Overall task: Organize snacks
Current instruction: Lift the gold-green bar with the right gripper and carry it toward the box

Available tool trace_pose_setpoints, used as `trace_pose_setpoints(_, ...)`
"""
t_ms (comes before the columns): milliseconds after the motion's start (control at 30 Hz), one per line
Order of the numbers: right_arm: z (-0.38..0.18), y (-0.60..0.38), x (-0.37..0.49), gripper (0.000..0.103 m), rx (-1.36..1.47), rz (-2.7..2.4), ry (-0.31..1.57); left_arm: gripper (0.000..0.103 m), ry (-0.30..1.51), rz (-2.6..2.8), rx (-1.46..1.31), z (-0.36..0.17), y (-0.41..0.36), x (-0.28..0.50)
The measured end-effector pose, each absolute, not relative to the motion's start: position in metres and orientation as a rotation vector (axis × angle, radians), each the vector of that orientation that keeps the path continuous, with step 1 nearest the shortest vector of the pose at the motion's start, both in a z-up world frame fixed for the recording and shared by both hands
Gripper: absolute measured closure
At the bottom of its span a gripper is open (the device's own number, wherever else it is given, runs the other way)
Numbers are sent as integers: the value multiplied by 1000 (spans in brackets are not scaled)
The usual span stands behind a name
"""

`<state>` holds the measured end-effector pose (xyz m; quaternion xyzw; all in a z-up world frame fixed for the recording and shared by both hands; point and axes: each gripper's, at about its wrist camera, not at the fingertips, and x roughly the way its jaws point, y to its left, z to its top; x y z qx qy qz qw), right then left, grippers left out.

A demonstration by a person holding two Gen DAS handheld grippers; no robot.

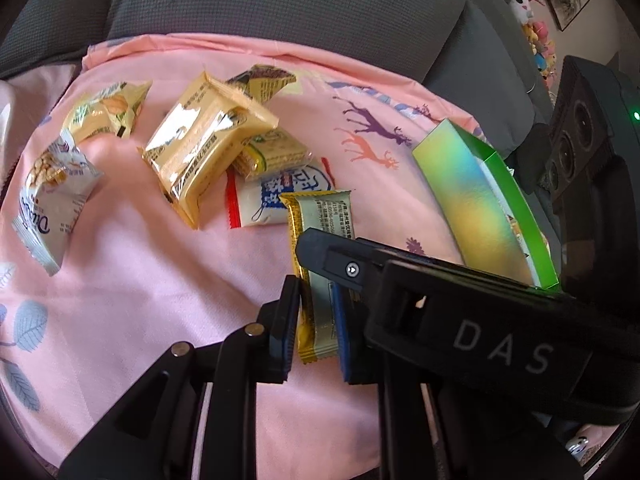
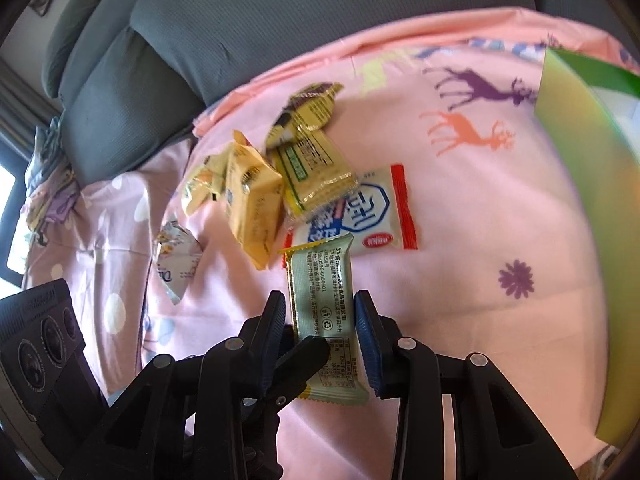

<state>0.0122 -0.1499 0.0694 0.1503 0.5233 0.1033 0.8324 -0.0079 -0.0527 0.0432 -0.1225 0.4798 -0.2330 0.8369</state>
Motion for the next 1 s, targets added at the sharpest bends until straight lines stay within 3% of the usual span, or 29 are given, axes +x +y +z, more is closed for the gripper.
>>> trace_pose_setpoints(1000,145,-136,-27,64,235,197,847,88,741,-507,-224,115,-46,-45)
